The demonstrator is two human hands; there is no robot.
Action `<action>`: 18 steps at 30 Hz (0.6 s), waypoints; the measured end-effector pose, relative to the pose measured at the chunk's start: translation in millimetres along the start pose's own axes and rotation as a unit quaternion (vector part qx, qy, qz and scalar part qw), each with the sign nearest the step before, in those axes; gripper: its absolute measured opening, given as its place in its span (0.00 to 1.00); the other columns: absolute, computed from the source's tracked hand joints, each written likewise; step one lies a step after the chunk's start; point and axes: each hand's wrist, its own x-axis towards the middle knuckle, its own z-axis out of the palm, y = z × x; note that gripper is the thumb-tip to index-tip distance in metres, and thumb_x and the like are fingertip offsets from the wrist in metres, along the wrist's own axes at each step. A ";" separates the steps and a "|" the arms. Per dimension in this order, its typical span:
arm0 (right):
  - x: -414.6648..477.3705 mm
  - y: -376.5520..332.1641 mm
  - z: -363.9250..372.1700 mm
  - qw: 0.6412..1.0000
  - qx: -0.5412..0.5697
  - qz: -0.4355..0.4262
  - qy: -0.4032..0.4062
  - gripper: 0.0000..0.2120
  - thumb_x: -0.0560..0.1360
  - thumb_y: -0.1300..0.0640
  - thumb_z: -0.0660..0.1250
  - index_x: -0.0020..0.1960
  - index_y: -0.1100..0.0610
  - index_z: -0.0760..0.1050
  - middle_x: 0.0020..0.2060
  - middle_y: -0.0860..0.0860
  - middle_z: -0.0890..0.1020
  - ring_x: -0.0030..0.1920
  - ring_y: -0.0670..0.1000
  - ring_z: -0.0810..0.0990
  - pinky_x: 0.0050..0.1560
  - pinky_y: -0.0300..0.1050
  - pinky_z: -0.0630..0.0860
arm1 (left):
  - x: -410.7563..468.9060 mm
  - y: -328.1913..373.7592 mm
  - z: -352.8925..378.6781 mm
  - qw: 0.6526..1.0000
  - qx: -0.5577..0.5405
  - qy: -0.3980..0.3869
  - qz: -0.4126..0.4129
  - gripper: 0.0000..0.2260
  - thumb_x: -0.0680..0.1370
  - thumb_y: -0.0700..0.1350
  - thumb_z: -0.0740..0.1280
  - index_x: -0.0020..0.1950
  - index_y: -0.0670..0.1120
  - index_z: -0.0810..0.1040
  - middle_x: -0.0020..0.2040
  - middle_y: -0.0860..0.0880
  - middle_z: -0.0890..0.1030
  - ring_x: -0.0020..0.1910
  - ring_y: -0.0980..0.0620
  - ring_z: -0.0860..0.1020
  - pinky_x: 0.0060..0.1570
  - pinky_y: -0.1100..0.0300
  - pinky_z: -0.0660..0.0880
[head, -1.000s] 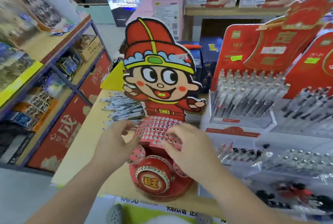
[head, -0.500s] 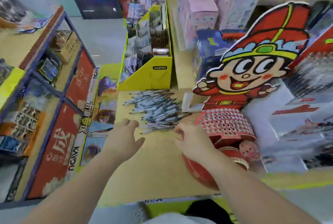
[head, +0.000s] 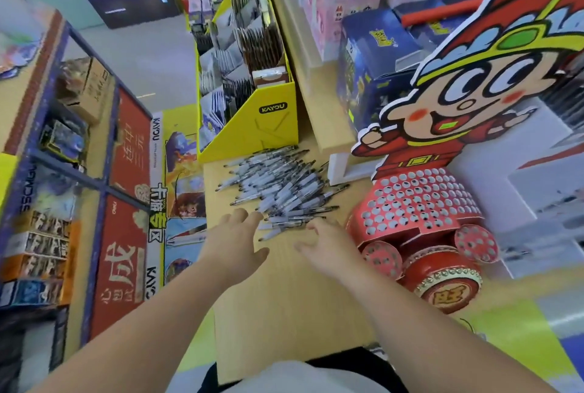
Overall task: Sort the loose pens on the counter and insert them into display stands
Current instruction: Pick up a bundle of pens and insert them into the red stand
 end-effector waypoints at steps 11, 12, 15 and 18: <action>41.8 -1.7 48.6 0.954 0.135 0.235 0.128 0.24 0.80 0.43 0.65 0.69 0.59 0.72 0.63 0.56 0.79 0.62 0.58 0.77 0.59 0.46 0.72 | 130.7 -20.4 11.8 0.985 0.010 0.023 0.171 0.26 0.80 0.61 0.61 0.76 0.55 0.63 0.78 0.45 0.60 0.72 0.38 0.63 0.68 0.45 0.68; 46.8 -4.7 53.5 0.945 0.153 0.250 0.147 0.25 0.80 0.43 0.64 0.69 0.59 0.72 0.63 0.56 0.79 0.63 0.58 0.77 0.60 0.46 0.72 | 140.6 -21.7 13.5 0.982 0.017 0.016 0.189 0.26 0.80 0.60 0.60 0.77 0.55 0.62 0.79 0.45 0.58 0.74 0.38 0.61 0.70 0.44 0.66; 56.9 -16.2 67.0 0.914 0.220 0.285 0.189 0.27 0.80 0.41 0.63 0.72 0.58 0.70 0.66 0.54 0.77 0.66 0.56 0.75 0.64 0.46 0.70 | 159.1 -21.2 22.2 0.962 0.070 0.000 0.264 0.26 0.81 0.59 0.58 0.79 0.59 0.56 0.81 0.44 0.51 0.77 0.38 0.53 0.73 0.40 0.58; 58.8 -18.6 86.7 0.886 0.261 0.308 0.227 0.28 0.79 0.41 0.65 0.73 0.56 0.70 0.65 0.52 0.77 0.65 0.53 0.76 0.64 0.44 0.71 | 164.8 -19.0 36.3 0.942 0.111 0.002 0.318 0.27 0.82 0.60 0.54 0.80 0.58 0.51 0.82 0.43 0.48 0.78 0.37 0.52 0.74 0.39 0.55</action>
